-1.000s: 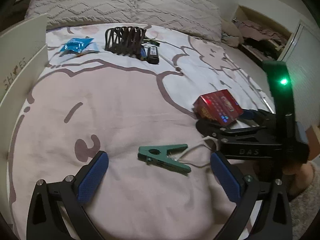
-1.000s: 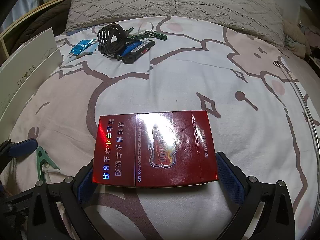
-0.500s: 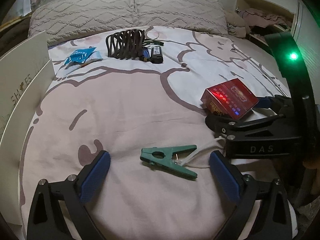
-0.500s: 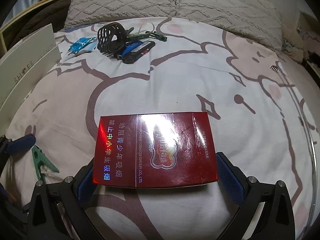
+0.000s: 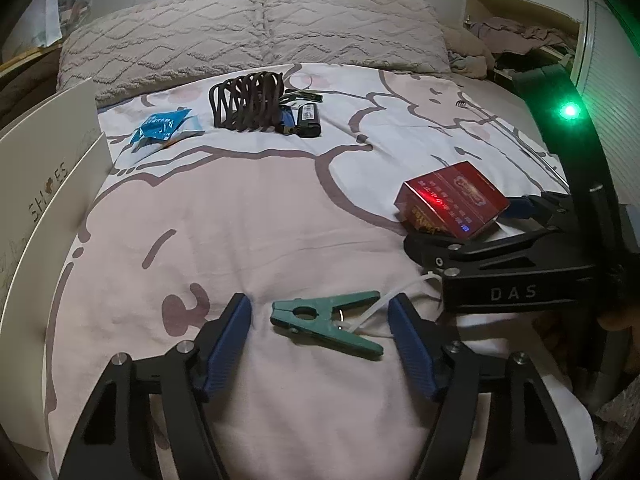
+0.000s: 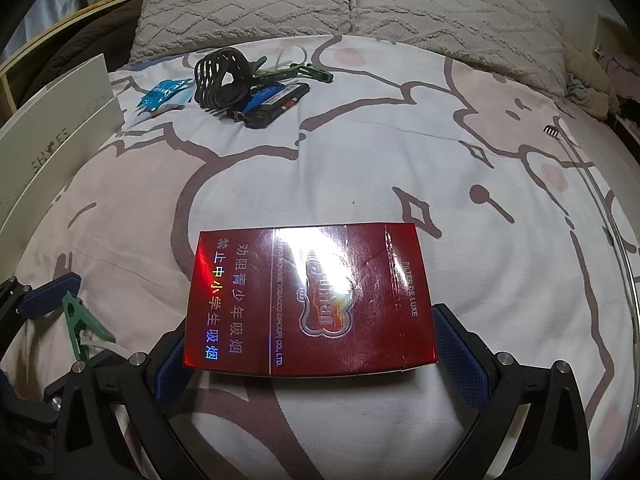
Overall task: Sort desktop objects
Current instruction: 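Close the left gripper on the green clothespin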
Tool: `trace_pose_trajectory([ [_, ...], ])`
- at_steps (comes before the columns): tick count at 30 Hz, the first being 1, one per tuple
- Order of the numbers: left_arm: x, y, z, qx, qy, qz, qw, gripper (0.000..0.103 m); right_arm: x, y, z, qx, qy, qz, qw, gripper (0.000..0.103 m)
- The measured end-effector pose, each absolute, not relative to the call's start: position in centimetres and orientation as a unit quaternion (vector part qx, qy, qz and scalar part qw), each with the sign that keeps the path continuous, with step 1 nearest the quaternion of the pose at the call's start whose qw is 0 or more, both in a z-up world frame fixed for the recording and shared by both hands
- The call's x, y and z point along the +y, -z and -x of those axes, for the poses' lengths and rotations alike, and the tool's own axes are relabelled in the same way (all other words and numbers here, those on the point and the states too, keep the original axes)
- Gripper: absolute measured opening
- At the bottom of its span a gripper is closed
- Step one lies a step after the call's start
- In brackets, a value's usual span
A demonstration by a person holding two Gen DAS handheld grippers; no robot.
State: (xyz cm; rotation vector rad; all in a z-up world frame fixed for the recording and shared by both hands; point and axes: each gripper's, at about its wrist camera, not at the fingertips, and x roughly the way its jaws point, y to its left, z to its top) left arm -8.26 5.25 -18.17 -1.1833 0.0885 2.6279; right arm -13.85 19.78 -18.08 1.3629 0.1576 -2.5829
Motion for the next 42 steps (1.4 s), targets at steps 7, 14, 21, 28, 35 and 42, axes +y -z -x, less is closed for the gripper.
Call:
trace_pose_trajectory([
  [7, 5.3, 18.3, 8.1, 0.030, -0.904, 0.407, 0.131, 0.071, 19.9, 18.1, 13.8, 0.050, 0.880, -0.461, 0.109, 0.103],
  [14, 5.3, 18.4, 8.1, 0.033, -0.901, 0.410, 0.138, 0.080, 19.9, 18.2, 13.7, 0.050, 0.882, -0.455, 0.108, 0.103],
  [21, 5.3, 18.3, 7.9, 0.030, -0.903, 0.405, 0.141, 0.081, 20.0, 17.7, 13.1, 0.047, 0.893, -0.434, 0.109, 0.103],
  [28, 4.7, 18.1, 7.7, 0.016, -0.909, 0.395, 0.133, 0.081, 19.8, 16.9, 12.3, 0.052, 0.908, -0.401, 0.111, 0.089],
  [35, 4.4, 17.9, 7.7, 0.003, -0.910, 0.393, 0.135, 0.081, 20.6, 15.4, 11.4, 0.026, 0.927, -0.357, 0.113, 0.090],
  [42, 5.1, 18.0, 7.5, 0.029, -0.911, 0.392, 0.124, 0.070, 21.1, 15.2, 11.3, 0.010, 0.930, -0.351, 0.112, 0.090],
])
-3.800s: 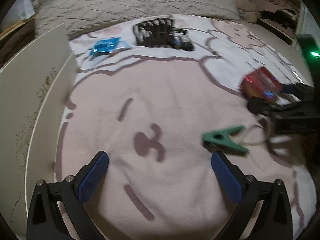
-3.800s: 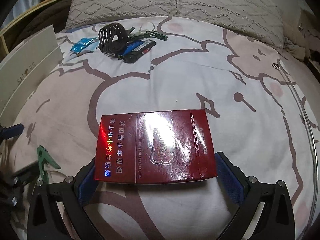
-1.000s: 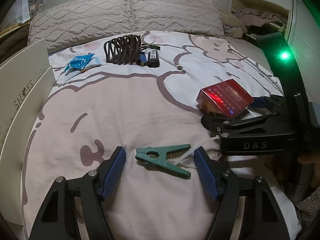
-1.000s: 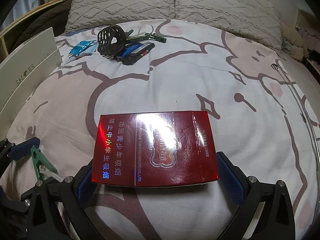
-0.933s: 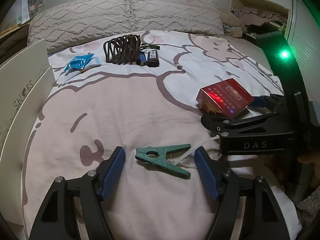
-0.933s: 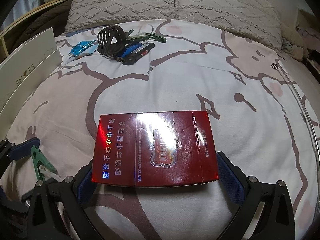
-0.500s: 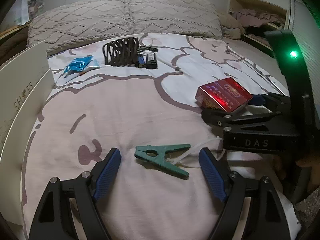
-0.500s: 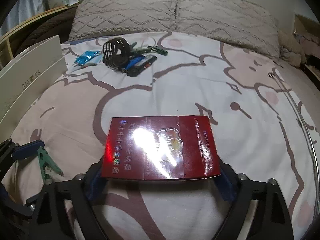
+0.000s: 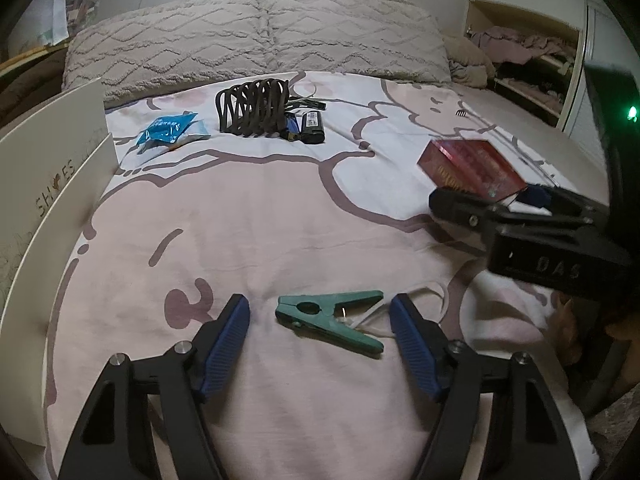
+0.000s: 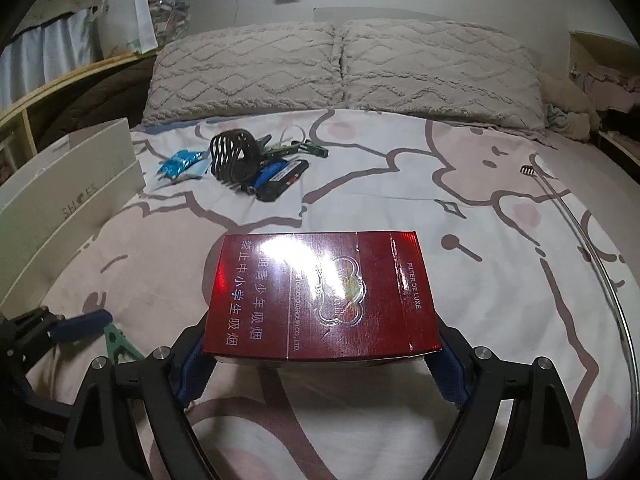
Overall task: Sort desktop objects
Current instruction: 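Close the left gripper on the green clothespin, then lift the green clothespin off the bed with the left gripper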
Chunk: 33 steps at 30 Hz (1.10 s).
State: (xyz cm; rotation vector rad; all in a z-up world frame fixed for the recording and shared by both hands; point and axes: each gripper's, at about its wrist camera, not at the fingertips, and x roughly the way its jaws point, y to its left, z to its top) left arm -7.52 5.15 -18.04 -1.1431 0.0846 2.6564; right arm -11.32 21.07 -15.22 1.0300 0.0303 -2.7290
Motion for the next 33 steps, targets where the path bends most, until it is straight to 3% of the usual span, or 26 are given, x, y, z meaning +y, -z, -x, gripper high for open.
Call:
trace_pose_trajectory([
  [8, 5.7, 17.9, 7.3, 0.040, -0.911, 0.386, 0.140, 0.050, 21.4, 15.3, 11.4, 0.003, 0.929, -0.352, 0.111, 0.090],
  [24, 4.5, 17.2, 7.3, -0.005, -0.907, 0.388, 0.162, 0.049, 21.2, 15.0, 11.3, 0.005, 0.931, -0.347, 0.114, 0.090],
  [26, 4.6, 17.1, 7.3, -0.005, -0.908, 0.386, 0.162, 0.034, 21.1, 15.0, 11.3, 0.005, 0.931, -0.347, 0.115, 0.090],
  [33, 4.7, 16.9, 7.3, -0.005, -0.907, 0.388, 0.165, 0.034, 21.4, 14.7, 11.2, -0.002, 0.931, -0.344, 0.117, 0.090],
])
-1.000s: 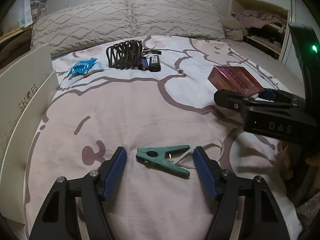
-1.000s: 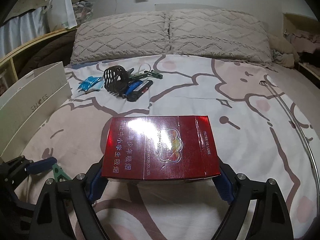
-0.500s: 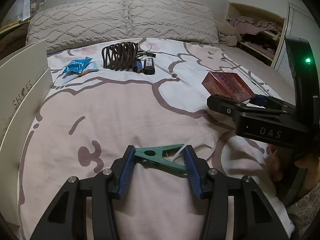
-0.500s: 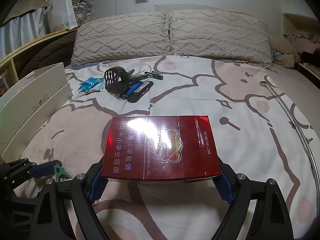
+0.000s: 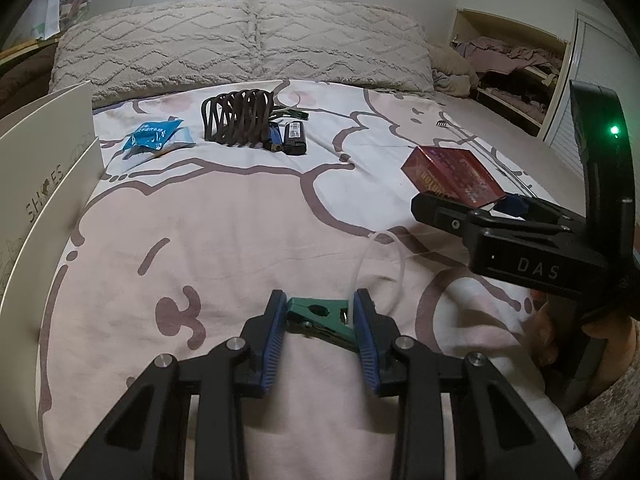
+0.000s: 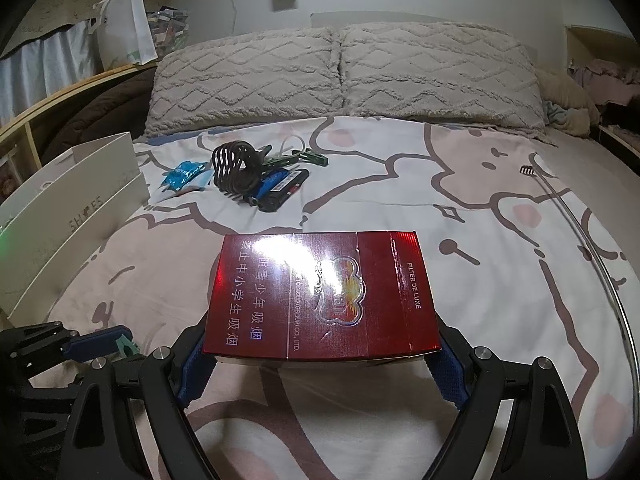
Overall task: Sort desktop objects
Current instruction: 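Lift the green clothespin off the bed with the left gripper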
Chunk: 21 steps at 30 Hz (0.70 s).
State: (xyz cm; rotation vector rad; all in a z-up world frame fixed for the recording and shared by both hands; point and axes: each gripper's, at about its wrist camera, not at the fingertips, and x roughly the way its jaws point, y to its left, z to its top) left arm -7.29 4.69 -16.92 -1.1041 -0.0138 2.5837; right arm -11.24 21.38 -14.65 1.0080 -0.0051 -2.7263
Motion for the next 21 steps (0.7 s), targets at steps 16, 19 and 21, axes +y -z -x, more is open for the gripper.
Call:
trace_pose_trajectory([
  [16, 6.4, 16.6, 6.2, 0.091, -0.889, 0.395, 0.215, 0.082, 21.5, 15.0, 11.5, -0.007, 0.927, -0.354, 0.124, 0.090],
  [19, 6.6, 17.2, 6.4, 0.098, -0.883, 0.404, 0.217, 0.082, 21.4, 15.0, 11.6, -0.005, 0.926, -0.355, 0.125, 0.090],
  [21, 6.7, 17.5, 6.7, 0.099, -0.882, 0.408, 0.214, 0.082, 21.3, 15.0, 11.6, -0.004, 0.926, -0.355, 0.126, 0.090],
])
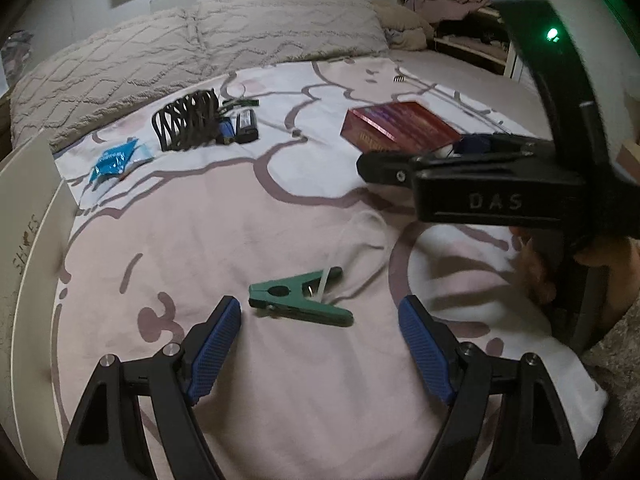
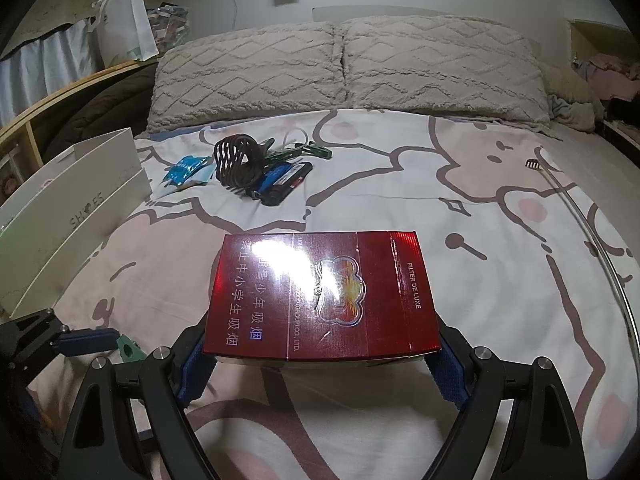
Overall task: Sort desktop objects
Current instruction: 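Lift the green clothespin off the bed with the left gripper, then carry the clothespin with the left tool while the right tool carries the red pack over the box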
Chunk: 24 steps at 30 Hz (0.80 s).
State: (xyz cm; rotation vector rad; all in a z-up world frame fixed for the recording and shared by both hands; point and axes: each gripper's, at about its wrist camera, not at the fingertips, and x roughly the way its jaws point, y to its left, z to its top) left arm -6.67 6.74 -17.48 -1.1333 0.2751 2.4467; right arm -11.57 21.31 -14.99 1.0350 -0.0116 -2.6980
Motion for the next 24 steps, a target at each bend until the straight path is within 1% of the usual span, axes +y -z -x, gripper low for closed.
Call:
trace_pose_trajectory([
  [4, 6.4, 17.7, 7.4, 0.089, -0.882, 0.415, 0.205, 0.081, 21.2, 15.0, 11.6, -0.001, 0.926, -0.356, 0.125, 0.090],
  [5, 6.3, 17.8, 7.5, 0.088, -0.882, 0.416, 0.204, 0.079, 21.2, 15.0, 11.6, 0.000, 0.926, -0.356, 0.125, 0.090],
  [7, 6.3, 17.8, 7.6, 0.089, -0.882, 0.416, 0.201, 0.073, 21.2, 15.0, 11.6, 0.000, 0.926, -0.356, 0.125, 0.090],
  [9, 6.3, 17.7, 7.5, 0.090, -0.884, 0.414, 0.200, 0.056, 21.2, 15.0, 11.6, 0.000, 0.926, -0.356, 0.125, 0.090],
  [10, 6.2, 17.7, 7.5, 0.090, -0.884, 0.413, 0.200, 0.052, 21.2, 15.0, 11.6, -0.001, 0.926, -0.356, 0.125, 0.090],
  [24, 5.0, 16.5, 7.6, 0.062, -0.895, 0.396, 0.197, 0.052, 21.3, 14.8, 11.5, -0.005, 0.927, -0.353, 0.128, 0.090],
])
